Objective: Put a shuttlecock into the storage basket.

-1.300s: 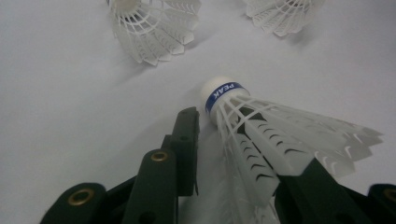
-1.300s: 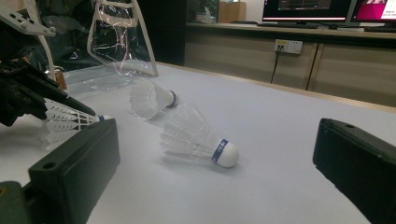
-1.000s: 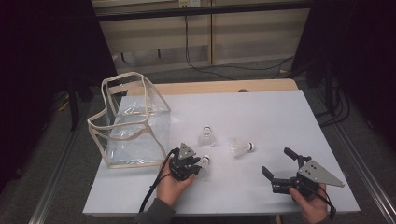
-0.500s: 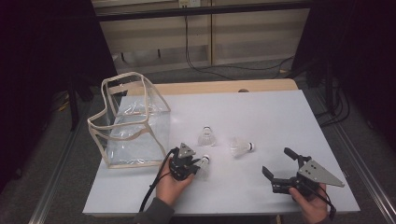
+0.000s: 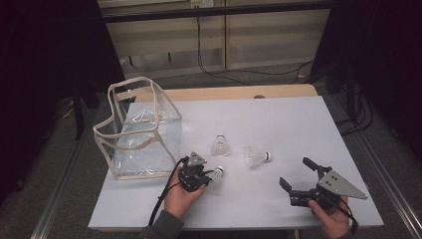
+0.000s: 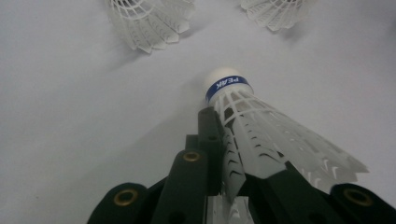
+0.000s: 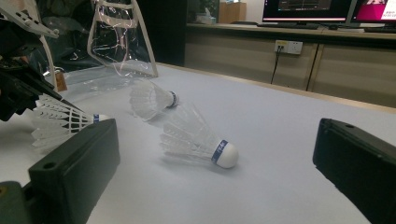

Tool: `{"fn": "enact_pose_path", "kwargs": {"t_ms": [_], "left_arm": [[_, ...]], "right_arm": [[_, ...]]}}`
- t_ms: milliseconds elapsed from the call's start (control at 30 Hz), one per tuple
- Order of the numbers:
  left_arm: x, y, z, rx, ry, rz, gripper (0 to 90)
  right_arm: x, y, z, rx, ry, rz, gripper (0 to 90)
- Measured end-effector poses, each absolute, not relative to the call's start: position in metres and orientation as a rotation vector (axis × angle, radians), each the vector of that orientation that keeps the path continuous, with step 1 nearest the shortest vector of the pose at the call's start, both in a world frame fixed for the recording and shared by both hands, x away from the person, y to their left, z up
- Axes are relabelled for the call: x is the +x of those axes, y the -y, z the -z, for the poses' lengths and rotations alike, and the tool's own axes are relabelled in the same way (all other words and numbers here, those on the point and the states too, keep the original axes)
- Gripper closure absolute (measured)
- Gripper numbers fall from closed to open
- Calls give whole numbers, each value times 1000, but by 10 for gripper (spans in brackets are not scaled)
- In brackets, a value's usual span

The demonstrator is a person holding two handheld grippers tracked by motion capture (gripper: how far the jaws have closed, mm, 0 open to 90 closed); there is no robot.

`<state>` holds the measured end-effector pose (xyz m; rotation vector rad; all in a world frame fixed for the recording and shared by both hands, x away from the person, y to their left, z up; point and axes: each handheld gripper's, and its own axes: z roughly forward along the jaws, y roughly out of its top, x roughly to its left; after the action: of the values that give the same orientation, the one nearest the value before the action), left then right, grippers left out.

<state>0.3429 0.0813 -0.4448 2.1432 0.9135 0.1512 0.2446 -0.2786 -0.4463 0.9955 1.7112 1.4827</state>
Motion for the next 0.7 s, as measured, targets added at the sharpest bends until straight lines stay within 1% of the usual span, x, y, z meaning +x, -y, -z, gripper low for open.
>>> {"fn": "enact_pose_path", "kwargs": {"t_ms": [367, 700], "left_arm": [[343, -81, 435, 2154, -900, -117, 878], [345, -80, 428, 2156, -909, -52, 880]], "right_arm": [[245, 278, 446, 996, -1709, -1487, 8], [245, 278, 446, 995, -1712, -1487, 8]]}}
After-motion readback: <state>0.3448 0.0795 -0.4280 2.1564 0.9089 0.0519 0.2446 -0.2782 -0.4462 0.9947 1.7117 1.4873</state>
